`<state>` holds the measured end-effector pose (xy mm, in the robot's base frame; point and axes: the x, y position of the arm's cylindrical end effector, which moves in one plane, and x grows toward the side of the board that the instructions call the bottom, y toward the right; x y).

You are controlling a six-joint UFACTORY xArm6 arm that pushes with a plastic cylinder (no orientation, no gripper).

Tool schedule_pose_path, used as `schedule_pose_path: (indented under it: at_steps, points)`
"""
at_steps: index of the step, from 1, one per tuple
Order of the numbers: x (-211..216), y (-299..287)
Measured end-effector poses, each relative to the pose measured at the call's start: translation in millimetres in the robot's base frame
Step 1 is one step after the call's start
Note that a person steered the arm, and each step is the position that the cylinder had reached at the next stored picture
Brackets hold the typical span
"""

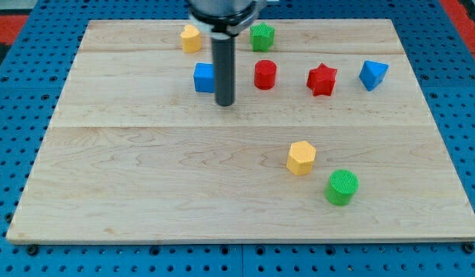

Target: Move the yellow hexagon diagonally bottom left to the yellow heart

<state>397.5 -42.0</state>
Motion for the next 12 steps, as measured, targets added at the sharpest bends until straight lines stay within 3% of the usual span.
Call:
schedule_pose_path:
  at_steps: [1, 3, 4, 5, 6, 7, 9, 10, 11, 12]
  points:
    - [-21, -45]
    - [-30, 9]
    - [27, 64]
    - [65, 174]
    - [123, 222]
    - [124, 136]
    - [51, -55]
    - [45, -44]
    - [79, 20]
    - [33, 3]
